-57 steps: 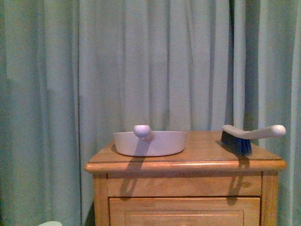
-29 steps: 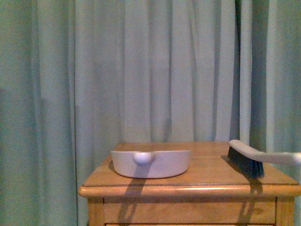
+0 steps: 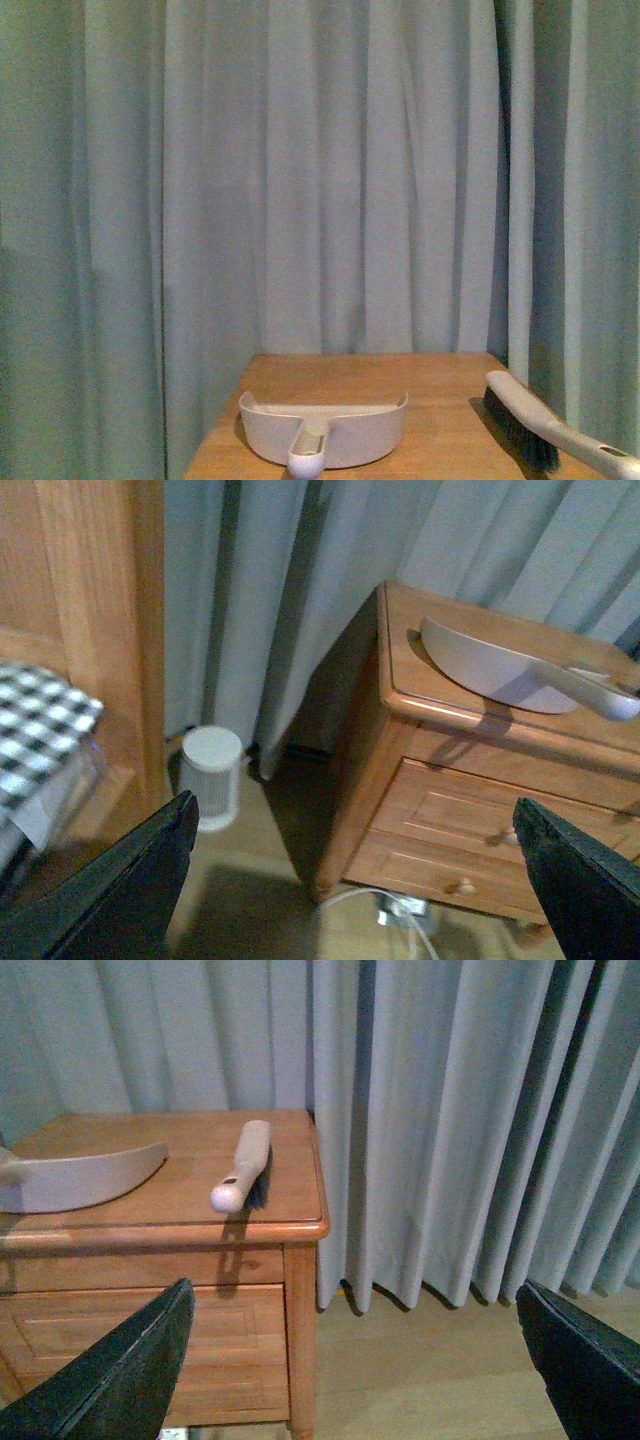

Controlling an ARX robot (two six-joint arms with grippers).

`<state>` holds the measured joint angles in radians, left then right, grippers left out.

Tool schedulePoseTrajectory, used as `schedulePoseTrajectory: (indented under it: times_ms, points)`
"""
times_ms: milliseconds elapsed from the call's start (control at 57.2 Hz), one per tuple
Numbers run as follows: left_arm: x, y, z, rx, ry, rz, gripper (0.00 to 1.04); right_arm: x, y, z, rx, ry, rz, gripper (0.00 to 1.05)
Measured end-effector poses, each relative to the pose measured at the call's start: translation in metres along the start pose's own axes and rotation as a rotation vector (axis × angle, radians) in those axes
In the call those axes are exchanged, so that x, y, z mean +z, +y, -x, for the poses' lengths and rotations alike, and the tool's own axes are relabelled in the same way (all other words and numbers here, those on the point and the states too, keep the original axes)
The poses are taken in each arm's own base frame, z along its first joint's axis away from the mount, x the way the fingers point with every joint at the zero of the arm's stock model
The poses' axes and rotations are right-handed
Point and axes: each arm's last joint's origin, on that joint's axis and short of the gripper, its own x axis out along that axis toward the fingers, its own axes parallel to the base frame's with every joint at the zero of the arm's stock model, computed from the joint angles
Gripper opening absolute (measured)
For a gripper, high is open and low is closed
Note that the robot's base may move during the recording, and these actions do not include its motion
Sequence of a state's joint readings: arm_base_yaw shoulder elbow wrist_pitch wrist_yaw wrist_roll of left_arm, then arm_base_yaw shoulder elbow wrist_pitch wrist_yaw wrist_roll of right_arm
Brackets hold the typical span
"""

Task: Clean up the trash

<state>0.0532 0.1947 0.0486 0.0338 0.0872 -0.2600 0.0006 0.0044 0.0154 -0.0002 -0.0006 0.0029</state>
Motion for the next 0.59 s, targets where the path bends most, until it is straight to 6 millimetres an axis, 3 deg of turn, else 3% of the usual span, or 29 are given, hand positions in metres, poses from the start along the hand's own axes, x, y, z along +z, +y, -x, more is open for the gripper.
schedulePoseTrajectory:
  times_ms: [105,210,297,385,454,594]
  points:
    - [0.030,-0.003,-0.017,-0.026,0.035,0.019,0.97,0.000,0.000,0.000,0.000,0.000,0.000,0.97]
    - [0.070,-0.016,-0.048,-0.059,0.137,-0.050,0.97,0.000,0.000,0.000,0.000,0.000,0.000,0.97]
    - [0.104,-0.042,-0.083,-0.117,0.256,-0.154,0.97,0.000,0.000,0.000,0.000,0.000,0.000,0.97]
    - [0.140,-0.087,-0.120,-0.168,0.356,-0.270,0.97,0.000,0.000,0.000,0.000,0.000,0.000,0.97]
    - [0.147,-0.120,-0.148,-0.170,0.397,-0.331,0.97,0.000,0.000,0.000,0.000,0.000,0.000,0.97]
    - [0.126,-0.168,-0.183,-0.205,0.471,-0.329,0.97,0.000,0.000,0.000,0.000,0.000,0.000,0.97]
